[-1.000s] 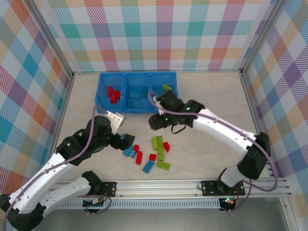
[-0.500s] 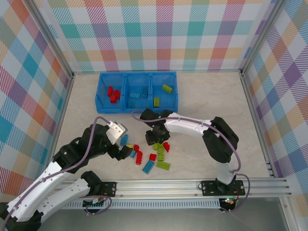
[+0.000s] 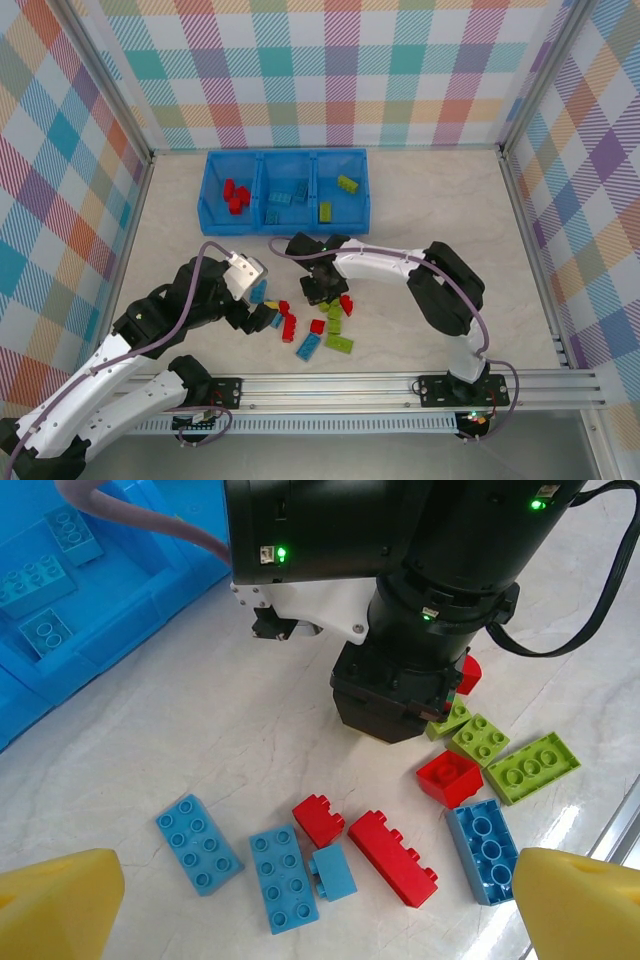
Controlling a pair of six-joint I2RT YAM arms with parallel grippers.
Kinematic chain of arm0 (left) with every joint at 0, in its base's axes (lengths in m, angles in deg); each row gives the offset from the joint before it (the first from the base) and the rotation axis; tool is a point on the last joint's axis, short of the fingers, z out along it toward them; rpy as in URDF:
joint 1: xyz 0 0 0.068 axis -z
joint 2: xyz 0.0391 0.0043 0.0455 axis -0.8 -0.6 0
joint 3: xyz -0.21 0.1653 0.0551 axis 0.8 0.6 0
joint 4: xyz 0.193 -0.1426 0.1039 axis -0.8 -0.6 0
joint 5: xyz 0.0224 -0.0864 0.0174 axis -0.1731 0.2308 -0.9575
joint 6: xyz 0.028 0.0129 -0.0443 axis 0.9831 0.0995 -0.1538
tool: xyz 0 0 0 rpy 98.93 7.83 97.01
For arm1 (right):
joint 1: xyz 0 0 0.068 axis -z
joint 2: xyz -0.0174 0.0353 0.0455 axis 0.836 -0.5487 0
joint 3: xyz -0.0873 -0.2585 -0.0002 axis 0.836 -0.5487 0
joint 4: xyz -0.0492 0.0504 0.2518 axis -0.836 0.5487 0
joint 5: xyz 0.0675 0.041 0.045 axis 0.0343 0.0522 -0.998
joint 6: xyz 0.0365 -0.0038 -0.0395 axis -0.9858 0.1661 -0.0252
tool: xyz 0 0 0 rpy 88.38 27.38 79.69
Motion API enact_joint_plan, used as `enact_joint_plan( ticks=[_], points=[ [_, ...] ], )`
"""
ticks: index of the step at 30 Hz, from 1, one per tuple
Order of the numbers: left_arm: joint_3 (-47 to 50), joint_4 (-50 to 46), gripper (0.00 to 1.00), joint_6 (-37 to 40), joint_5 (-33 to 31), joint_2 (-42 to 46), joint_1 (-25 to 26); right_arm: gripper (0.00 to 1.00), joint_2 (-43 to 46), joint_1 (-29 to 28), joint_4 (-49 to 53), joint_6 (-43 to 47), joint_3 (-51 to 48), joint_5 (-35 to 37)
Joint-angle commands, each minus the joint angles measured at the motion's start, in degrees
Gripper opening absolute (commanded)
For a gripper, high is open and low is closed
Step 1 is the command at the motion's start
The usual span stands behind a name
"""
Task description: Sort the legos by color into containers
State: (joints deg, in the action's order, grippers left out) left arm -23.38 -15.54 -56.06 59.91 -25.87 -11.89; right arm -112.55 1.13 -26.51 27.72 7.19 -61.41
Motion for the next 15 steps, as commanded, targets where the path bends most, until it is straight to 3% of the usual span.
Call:
enact_joint_plan(
  ticks=[1,5,9,15],
  points=[
    [0.39,1.62,1.00,0.72,0.89,0.25,0.07,0.20,2.96,-0.47,0.39,-0.51,0.77,0.58],
    [0.21,2.19,1.00,0.35,2.14,0.65,0.07,0.19,10.58,0.44,-1.43,0.68,-0.16,1.10],
    [0.23,6.06,1.00,-3.29,4.84,0.78,0.07,0.20,16.70,5.33,-3.03,4.46,1.40,6.00],
    [0.28,11.74,1.00,-12.27,7.66,-1.81,0.16,0.21,13.73,16.35,-8.92,12.04,7.10,8.60]
  ],
)
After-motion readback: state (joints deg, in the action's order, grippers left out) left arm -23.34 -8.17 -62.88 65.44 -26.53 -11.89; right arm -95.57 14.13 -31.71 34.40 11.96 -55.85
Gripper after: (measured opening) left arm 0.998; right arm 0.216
